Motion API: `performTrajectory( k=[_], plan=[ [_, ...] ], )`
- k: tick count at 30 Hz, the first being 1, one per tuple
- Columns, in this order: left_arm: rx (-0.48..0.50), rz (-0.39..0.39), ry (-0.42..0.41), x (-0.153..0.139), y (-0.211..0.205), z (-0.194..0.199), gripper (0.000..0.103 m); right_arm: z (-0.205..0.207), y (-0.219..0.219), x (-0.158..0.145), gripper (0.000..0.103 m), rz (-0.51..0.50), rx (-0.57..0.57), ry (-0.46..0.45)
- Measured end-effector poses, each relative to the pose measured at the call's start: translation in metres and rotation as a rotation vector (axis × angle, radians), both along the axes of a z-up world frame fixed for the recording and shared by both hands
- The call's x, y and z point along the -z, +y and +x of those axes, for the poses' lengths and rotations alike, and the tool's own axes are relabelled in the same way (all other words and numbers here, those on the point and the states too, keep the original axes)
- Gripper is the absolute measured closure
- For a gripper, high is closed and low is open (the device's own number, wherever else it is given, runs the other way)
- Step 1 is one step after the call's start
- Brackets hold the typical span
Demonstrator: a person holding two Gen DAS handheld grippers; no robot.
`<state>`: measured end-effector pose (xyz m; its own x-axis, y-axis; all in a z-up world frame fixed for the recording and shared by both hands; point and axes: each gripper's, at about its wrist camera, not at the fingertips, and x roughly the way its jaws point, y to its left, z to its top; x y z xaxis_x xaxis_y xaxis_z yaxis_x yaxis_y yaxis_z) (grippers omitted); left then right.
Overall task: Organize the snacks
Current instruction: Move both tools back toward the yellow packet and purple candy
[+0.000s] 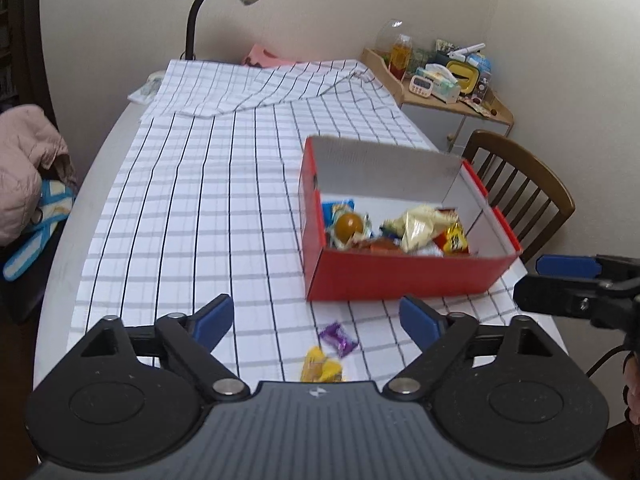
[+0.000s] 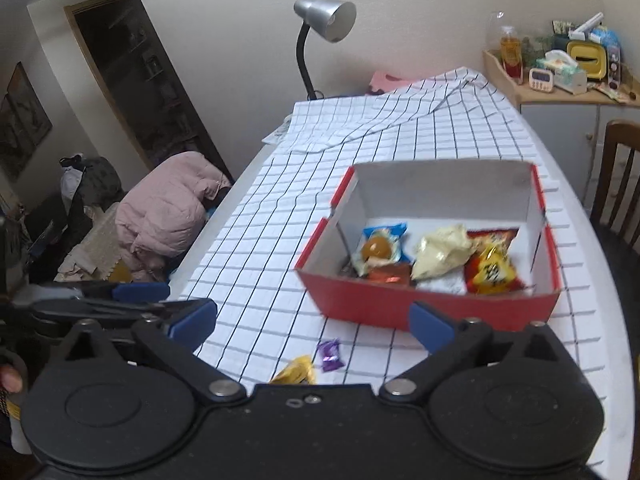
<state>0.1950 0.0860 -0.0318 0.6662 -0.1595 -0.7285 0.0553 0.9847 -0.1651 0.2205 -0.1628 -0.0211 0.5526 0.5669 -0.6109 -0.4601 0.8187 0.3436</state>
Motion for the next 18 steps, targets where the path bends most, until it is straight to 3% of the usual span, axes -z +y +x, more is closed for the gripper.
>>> performTrajectory(
  k=[6, 14, 18],
  plan=[
    [-0.012, 0.010, 0.056, 0.036, 0.005, -0.015, 0.011, -0.001, 0.019, 0.017, 0.000, -0.082, 0.041, 0.039],
    [-0.005, 0.057, 0.097, 0.077, -0.005, -0.014, 0.011, 0.021, 0.034, 0.059, 0.000, -0.170, 0.092, 0.183],
    [0.025, 0.080, 0.115, 0.094, -0.017, -0.009, 0.011, 0.038, 0.038, 0.082, 0.001, -0.158, 0.111, 0.273]
  ],
)
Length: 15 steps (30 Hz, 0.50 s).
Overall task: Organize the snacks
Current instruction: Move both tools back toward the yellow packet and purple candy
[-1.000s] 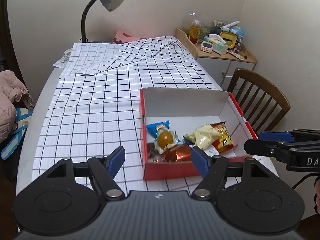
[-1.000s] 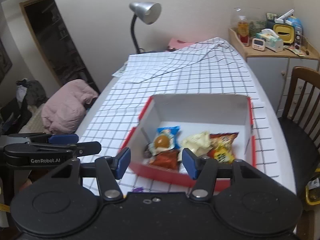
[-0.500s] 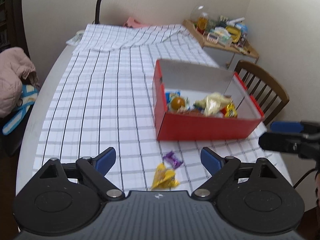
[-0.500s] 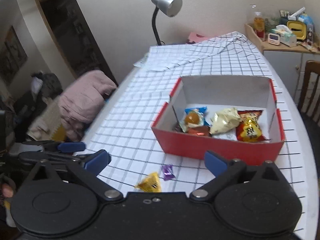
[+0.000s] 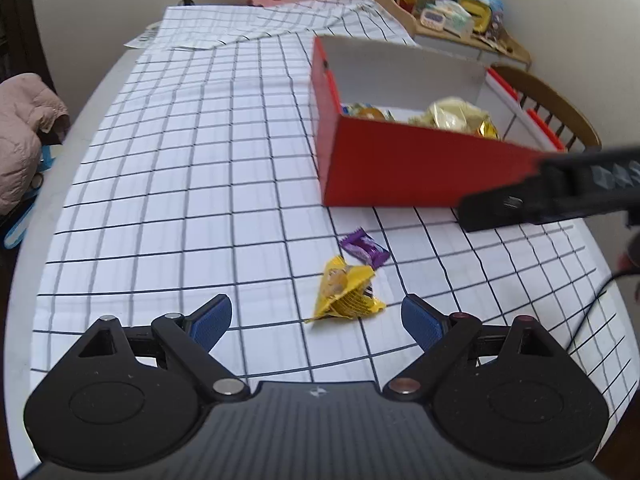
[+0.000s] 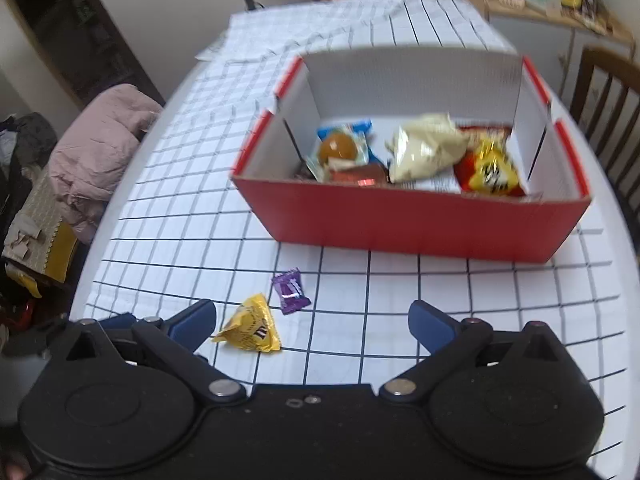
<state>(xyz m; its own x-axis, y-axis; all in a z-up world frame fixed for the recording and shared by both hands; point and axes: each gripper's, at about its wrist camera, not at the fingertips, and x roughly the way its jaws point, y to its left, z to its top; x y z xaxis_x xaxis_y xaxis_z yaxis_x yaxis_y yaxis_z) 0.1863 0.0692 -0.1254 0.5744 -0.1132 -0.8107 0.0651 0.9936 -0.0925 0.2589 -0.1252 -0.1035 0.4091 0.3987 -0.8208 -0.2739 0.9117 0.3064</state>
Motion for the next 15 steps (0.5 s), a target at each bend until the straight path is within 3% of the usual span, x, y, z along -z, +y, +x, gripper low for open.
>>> performTrajectory(
  k=[4, 10, 15],
  plan=[
    [0.007, 0.014, 0.019, 0.015, -0.010, 0.011, 0.011, 0.019, 0.007, 0.020, 0.004, 0.002, 0.022, 0.071],
    [-0.023, -0.019, 0.063, 0.033, -0.009, 0.027, 0.011, 0.032, 0.032, 0.038, 0.008, -0.075, -0.045, 0.065],
    [-0.048, -0.018, 0.080, 0.041, -0.007, 0.037, 0.011, 0.038, 0.047, 0.049, 0.022, -0.103, -0.095, 0.053]
  ],
)
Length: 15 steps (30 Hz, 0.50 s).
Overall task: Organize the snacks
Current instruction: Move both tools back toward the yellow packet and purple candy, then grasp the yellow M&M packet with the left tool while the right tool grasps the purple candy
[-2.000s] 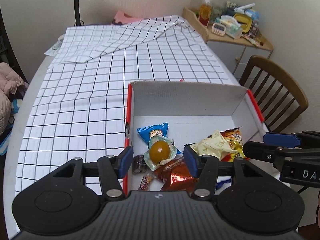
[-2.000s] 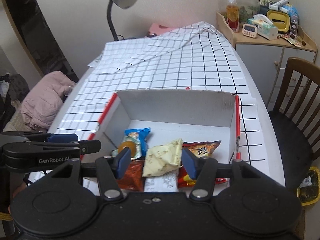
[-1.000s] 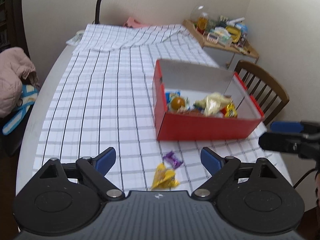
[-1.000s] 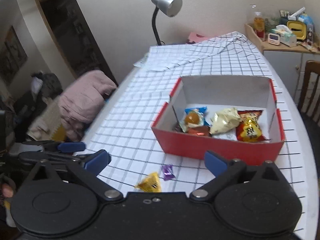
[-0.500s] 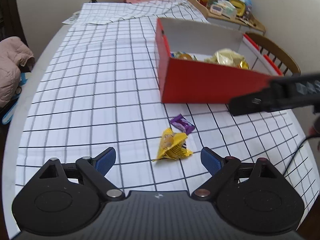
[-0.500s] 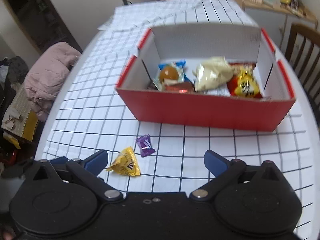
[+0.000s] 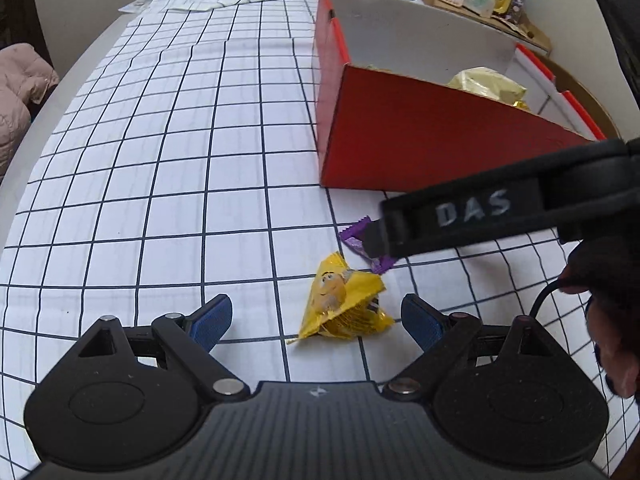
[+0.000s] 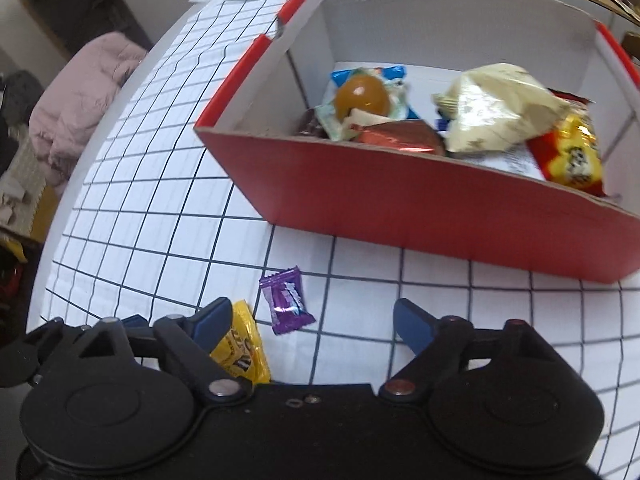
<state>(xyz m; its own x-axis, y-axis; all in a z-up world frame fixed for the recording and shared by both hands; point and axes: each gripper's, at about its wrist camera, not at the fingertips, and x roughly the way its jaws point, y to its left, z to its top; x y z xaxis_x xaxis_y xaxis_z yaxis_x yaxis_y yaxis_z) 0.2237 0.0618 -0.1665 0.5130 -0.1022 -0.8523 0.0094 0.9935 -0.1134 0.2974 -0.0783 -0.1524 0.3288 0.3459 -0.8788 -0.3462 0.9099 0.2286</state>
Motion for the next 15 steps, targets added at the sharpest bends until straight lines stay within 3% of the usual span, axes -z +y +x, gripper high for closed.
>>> performTrajectory(
  k=[2, 6, 9, 13, 15],
  plan=[
    [-0.009, -0.009, 0.010, 0.003, 0.001, 0.003, 0.012, 0.003, 0.004, 0.004, 0.025, 0.002, -0.017, 0.007],
    [-0.012, -0.032, 0.044, 0.010, 0.004, 0.007, 0.035, 0.004, 0.014, 0.011, 0.035, -0.013, -0.055, -0.002],
    [-0.010, -0.037, 0.037, 0.010, 0.004, 0.007, 0.040, 0.002, 0.022, 0.011, 0.041, -0.023, -0.089, -0.025],
    [-0.002, -0.064, 0.039, 0.008, 0.004, 0.007, 0.061, -0.002, 0.028, 0.011, 0.049, -0.040, -0.130, -0.055],
    [-0.013, -0.075, 0.041, 0.008, 0.005, 0.005, 0.064, -0.004, 0.030, 0.010, 0.053, -0.059, -0.151, -0.078]
  ],
)
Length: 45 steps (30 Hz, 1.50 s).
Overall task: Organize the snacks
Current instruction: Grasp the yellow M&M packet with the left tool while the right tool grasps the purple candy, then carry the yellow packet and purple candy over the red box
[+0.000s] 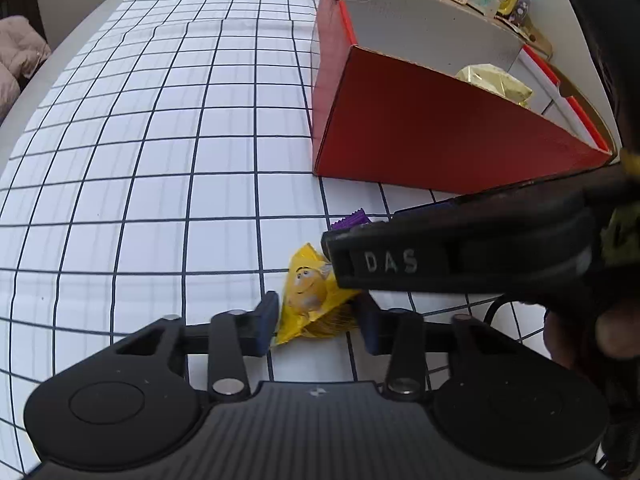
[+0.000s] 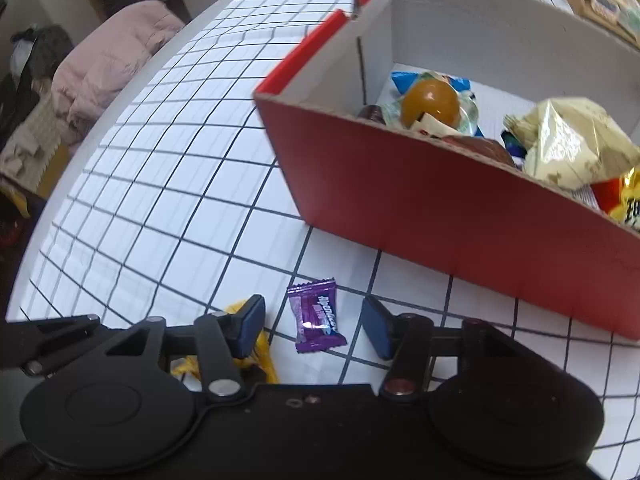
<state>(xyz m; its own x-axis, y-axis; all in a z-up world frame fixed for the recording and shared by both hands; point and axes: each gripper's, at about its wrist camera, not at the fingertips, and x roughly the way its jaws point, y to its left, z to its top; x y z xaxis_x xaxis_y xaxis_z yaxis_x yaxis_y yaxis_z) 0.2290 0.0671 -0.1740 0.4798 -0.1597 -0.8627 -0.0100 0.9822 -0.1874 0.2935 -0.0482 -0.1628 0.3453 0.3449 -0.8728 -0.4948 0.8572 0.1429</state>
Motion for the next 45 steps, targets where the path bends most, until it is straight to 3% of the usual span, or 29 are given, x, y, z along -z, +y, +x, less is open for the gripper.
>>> performTrajectory(
  k=[9, 14, 21, 30, 45],
  plan=[
    [-0.093, -0.031, 0.020, -0.001, 0.022, -0.015, 0.068, -0.006, -0.002, 0.001, 0.077, -0.024, -0.013, -0.048],
    [-0.140, -0.042, 0.026, -0.002, 0.036, -0.026, 0.068, -0.019, 0.006, 0.002, 0.079, -0.080, -0.078, -0.091],
    [-0.167, -0.047, 0.015, -0.009, 0.047, -0.038, 0.068, -0.025, 0.011, -0.003, 0.081, -0.097, -0.072, -0.111],
    [-0.168, -0.060, -0.027, -0.035, 0.052, -0.047, 0.068, -0.045, -0.012, -0.051, 0.081, 0.023, -0.034, -0.142],
    [-0.067, -0.035, -0.160, -0.115, 0.020, -0.035, 0.068, -0.069, -0.076, -0.126, 0.081, 0.144, 0.070, -0.264]
  ],
)
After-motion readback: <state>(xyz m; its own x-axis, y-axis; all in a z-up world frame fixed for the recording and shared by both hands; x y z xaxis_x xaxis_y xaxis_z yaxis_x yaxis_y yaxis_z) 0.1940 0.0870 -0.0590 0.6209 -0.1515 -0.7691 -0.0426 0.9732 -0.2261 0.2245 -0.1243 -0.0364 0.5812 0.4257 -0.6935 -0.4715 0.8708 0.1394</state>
